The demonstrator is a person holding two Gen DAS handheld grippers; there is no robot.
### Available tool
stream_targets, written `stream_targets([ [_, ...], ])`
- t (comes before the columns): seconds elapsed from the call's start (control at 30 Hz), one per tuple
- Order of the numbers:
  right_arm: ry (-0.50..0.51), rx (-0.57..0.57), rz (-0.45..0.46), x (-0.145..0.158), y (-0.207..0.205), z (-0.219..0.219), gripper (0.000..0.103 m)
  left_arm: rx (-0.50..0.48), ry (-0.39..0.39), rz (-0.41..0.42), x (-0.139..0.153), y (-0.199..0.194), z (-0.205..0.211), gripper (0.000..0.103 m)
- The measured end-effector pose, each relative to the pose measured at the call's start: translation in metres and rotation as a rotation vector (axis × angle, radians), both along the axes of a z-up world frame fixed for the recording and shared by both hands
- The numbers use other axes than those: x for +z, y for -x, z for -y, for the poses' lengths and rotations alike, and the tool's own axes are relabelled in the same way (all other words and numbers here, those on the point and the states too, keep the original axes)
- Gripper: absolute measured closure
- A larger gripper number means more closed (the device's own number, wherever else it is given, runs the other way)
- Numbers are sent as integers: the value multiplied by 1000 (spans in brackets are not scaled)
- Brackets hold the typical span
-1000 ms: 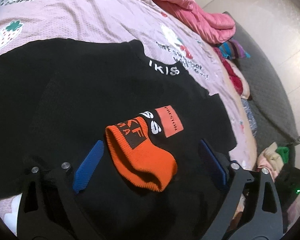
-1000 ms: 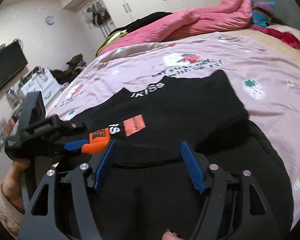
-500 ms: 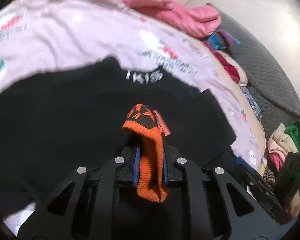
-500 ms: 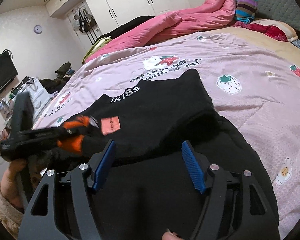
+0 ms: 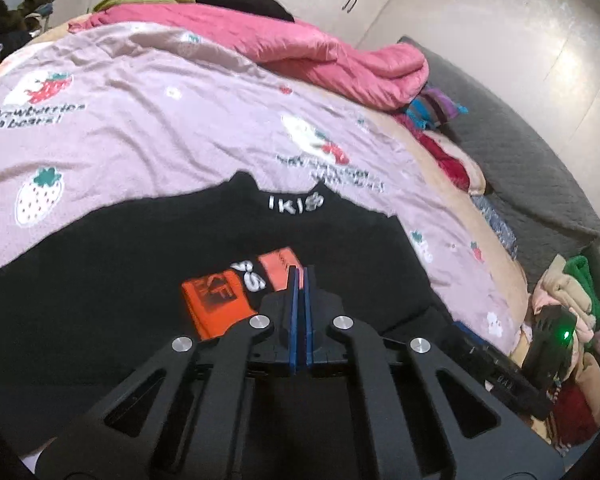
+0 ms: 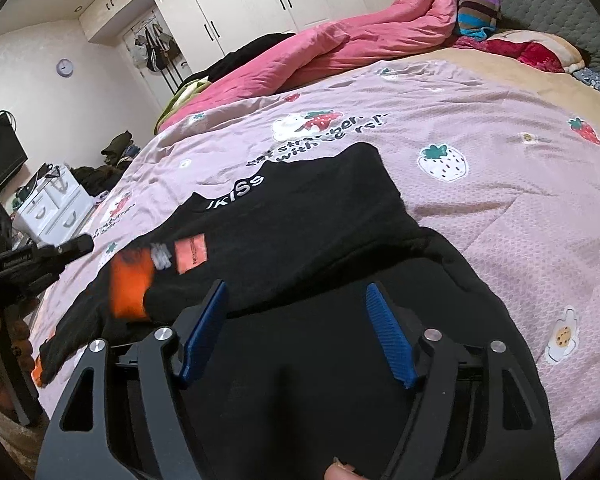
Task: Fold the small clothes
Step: 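Lay the orange cuff on the shirt body and open the left gripper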
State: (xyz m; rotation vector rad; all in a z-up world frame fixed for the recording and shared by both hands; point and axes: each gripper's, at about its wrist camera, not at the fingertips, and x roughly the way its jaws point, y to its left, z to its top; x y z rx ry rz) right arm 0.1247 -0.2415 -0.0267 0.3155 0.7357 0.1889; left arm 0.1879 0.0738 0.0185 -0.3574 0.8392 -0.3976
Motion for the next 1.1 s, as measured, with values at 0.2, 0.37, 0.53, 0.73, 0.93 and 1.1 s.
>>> stream_targets([
  [0.2, -19, -10, -14, -3, 1, 5, 32, 71, -42, -82, -28, -8, -13, 53],
  [0.37, -24, -11, -14, -3, 0, 5, 32, 113, 10, -192, -57, -20, -24, 44],
  [0.53, -27, -12, -7, 0, 1, 5, 32, 129, -16, -198, -67, -30, -12, 39],
  [0.73, -9, -4, 3, 4, 0, 4, 32, 111, -63, -166, -67, -42, 5, 95],
  [0.93, 22, 2, 9, 8, -6, 3, 32, 59, -25, -37, -27, -22, 9, 97],
  [1.1, 59, 6, 15, 11, -15, 3, 32, 55, -40, 7, -9, -2, -3, 97],
])
